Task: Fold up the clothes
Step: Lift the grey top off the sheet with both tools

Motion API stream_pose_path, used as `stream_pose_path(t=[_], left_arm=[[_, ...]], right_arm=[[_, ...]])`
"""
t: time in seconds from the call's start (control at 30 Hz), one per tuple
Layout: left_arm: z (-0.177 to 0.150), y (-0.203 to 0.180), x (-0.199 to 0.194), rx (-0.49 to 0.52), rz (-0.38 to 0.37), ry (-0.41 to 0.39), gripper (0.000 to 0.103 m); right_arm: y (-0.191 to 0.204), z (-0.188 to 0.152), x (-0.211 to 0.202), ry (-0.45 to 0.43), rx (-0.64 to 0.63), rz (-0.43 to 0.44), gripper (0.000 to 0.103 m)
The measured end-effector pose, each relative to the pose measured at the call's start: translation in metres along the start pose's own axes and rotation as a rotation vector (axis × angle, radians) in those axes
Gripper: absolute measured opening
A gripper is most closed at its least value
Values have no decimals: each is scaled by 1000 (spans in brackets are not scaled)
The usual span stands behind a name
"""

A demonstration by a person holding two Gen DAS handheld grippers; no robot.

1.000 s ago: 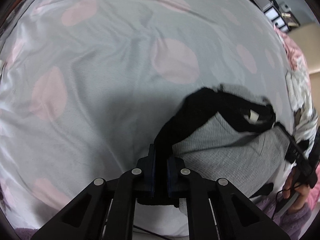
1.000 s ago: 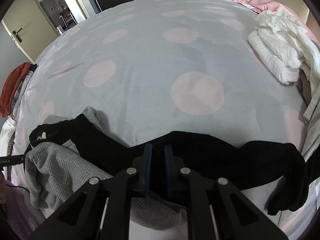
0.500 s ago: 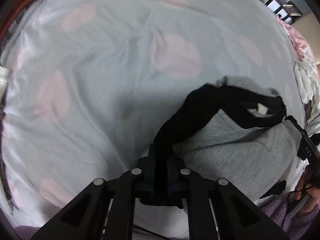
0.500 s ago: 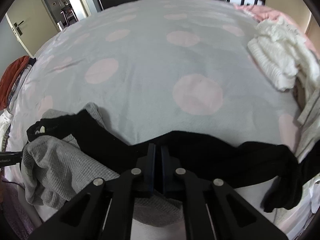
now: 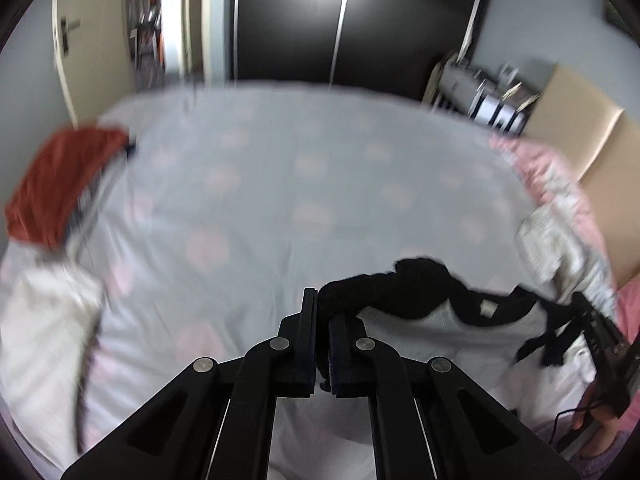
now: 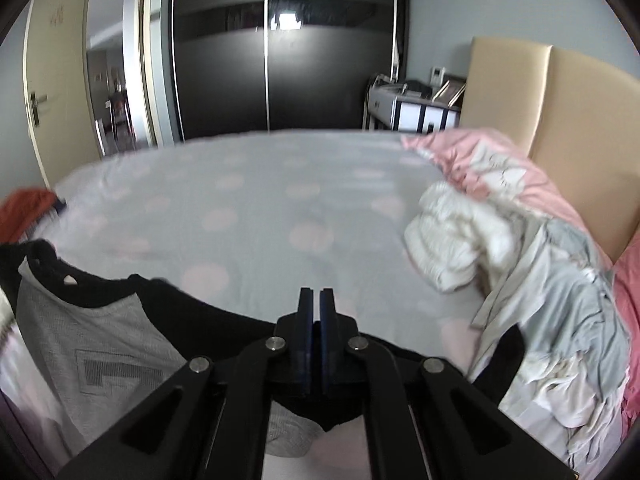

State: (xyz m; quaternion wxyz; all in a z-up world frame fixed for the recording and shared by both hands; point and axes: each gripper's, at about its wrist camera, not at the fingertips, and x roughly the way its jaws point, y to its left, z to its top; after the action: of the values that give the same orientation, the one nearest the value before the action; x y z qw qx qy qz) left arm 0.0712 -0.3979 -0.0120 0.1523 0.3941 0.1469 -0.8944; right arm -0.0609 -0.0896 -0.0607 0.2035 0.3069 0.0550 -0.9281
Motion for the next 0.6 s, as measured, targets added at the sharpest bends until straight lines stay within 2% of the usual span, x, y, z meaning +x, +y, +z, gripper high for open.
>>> stream_pose_path(t=[0.23,0.33,0.43,0.5,0.6], left_arm=[[62,-16,-98,86,-44,-224,4],[86,-17,-128,95,-57,-300,4],[95,-16,-157,99,-103,-340,4],[97,-16,-174,105,-128,-351,4],[89,-26,-167,145,-79,-292,4]], right_arm=[[-9,62,-78,-187,5,-37,2],[-14,88,-118,-279,4,-92,0],[-20,111,-162,-372,12,-94,0],[-18,123,-178,-359,-6,-48,0],[-10,125,-175,-276,-17,63,0]])
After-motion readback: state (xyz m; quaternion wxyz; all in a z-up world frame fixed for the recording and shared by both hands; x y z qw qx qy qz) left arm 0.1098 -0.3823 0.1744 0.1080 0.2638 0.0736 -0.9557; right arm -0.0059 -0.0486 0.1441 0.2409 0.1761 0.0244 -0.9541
